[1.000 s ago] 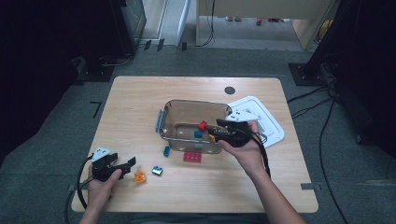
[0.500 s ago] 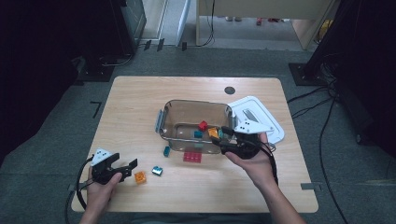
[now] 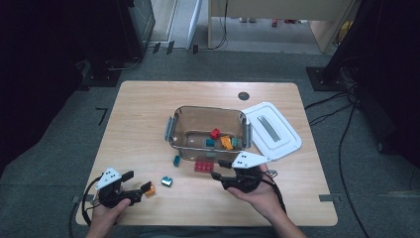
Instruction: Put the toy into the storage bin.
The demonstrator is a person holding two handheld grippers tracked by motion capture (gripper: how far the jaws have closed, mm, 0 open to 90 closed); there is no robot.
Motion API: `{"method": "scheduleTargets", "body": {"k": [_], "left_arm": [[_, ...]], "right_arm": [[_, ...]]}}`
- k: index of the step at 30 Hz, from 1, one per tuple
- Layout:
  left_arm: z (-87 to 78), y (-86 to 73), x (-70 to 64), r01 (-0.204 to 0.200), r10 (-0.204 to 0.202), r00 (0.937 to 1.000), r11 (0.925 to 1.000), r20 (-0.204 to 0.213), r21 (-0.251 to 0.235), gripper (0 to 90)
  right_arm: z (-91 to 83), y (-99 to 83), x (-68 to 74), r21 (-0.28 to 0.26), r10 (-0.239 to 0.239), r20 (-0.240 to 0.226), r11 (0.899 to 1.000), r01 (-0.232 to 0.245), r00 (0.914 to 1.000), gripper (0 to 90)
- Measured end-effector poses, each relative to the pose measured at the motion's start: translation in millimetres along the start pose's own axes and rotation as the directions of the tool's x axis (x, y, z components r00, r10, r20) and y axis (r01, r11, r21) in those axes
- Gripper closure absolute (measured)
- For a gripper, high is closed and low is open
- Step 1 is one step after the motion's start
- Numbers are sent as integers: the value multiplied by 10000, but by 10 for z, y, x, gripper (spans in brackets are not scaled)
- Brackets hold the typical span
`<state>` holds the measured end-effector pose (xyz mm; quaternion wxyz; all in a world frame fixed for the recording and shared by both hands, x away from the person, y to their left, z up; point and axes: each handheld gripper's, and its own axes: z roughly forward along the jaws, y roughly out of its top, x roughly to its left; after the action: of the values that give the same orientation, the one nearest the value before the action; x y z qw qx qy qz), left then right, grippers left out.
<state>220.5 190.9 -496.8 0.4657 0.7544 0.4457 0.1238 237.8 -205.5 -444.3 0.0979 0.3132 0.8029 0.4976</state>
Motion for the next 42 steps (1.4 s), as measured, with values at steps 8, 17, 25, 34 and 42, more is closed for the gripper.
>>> {"method": "scheduleTargets", "body": {"k": [8,17,25,34,42], "left_arm": [[23,-84,-31,-489,496,9987,9972,-105,563,237],[138,-117,-110,-1211,1297,9901,9825,-529,1412,414],[145,-116,-122,-1362,1451,9879,9806,-550,1407,592],[107,42,-154,-1132,1163,9925,9906,-377,766,598],[84,285,-262,-1145,1159,9928,9924,-302,443,599]], "right_arm": [[236,-176,-34,373,88,-31,9993,-87,10000,530],[266,-321,-136,420,317,121,9986,-322,9994,546],[258,-341,-160,414,404,130,9983,-409,9991,555],[239,-431,-228,609,475,214,9970,-487,9986,517],[257,-536,-270,1019,487,585,9933,-545,9971,424]]}}
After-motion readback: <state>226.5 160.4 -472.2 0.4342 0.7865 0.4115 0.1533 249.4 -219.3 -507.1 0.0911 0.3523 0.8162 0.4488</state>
